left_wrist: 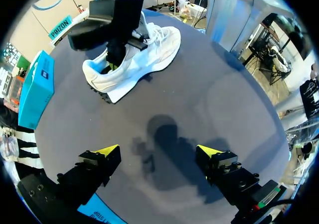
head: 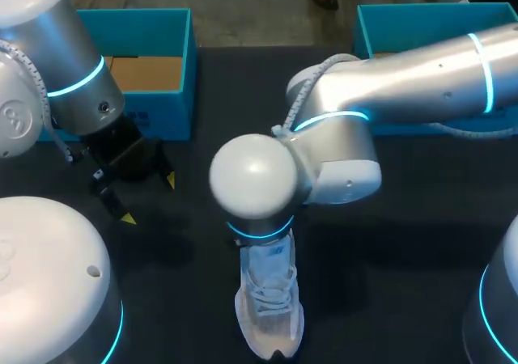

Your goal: Take the shoe out of the shoebox, open the shoe tongue, remove and reinsert the insole, then place the shoe into the shoebox

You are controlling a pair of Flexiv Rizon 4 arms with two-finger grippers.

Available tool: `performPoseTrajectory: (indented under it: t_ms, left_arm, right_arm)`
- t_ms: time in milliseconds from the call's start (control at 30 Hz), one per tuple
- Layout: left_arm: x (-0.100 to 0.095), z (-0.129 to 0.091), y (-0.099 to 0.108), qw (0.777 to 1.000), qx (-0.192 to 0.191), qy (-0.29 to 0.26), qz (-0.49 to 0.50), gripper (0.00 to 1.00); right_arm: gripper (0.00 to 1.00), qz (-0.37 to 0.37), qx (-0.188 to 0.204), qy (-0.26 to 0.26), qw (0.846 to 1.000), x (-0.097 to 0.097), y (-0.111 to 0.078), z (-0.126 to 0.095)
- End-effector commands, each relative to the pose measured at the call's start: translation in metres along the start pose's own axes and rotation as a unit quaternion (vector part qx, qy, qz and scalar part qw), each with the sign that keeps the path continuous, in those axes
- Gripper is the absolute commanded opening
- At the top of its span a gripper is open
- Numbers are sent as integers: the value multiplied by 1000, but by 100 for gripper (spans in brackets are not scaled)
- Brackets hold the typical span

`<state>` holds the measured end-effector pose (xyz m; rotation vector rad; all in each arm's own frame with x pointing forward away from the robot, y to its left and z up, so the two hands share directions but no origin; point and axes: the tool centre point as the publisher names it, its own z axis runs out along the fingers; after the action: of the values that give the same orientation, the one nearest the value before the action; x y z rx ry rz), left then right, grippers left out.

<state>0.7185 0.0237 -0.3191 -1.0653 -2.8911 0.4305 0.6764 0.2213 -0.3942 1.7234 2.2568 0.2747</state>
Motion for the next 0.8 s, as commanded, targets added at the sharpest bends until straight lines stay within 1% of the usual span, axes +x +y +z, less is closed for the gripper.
performPoseTrajectory:
  t_ms: [33,200,367,467,600,800]
  left_arm:
    - [0,0,0,1000,-1,1,0,100]
    - [0,0,0,1000,-1,1,0,100]
    - [0,0,0,1000,-1,1,0,100]
    - [0,0,0,1000,-1,1,0,100]
    - [0,0,0,1000,-1,1,0,100]
    - [0,0,0,1000,-1,1,0,100]
  right_arm:
    - [0,167,-7,38,985,-12,0,-18]
    - [0,154,-11,31,988,-12,6,-32]
    - [0,154,-10,24,988,-17,6,-37]
    - [0,152,-1,24,988,-23,7,-35]
    - [0,151,14,36,988,-28,6,-30]
    - [0,151,33,32,987,-21,1,-27]
